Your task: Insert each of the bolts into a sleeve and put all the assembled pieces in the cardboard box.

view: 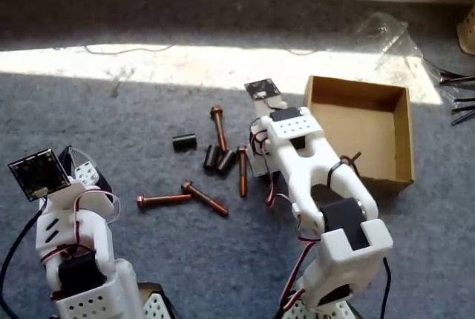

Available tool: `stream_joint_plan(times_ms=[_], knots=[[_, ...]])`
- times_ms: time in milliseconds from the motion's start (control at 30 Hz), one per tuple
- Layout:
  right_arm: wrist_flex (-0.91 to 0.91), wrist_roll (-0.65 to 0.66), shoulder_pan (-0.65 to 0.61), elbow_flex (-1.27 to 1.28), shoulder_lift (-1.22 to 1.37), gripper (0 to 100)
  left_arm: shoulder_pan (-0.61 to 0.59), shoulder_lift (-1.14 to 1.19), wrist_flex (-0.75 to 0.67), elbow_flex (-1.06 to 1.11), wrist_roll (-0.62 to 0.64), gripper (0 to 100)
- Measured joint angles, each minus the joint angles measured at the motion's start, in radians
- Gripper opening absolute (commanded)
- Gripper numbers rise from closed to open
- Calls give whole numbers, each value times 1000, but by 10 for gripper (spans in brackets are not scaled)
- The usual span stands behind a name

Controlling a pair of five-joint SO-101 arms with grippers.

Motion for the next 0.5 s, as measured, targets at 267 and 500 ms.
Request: stream_joint_plan(times_ms=[267,500], knots=[[5,3,0,0,0,80,0,0,0,0,0,14],[5,48,-3,0,0,80,0,0,0,0,0,14]])
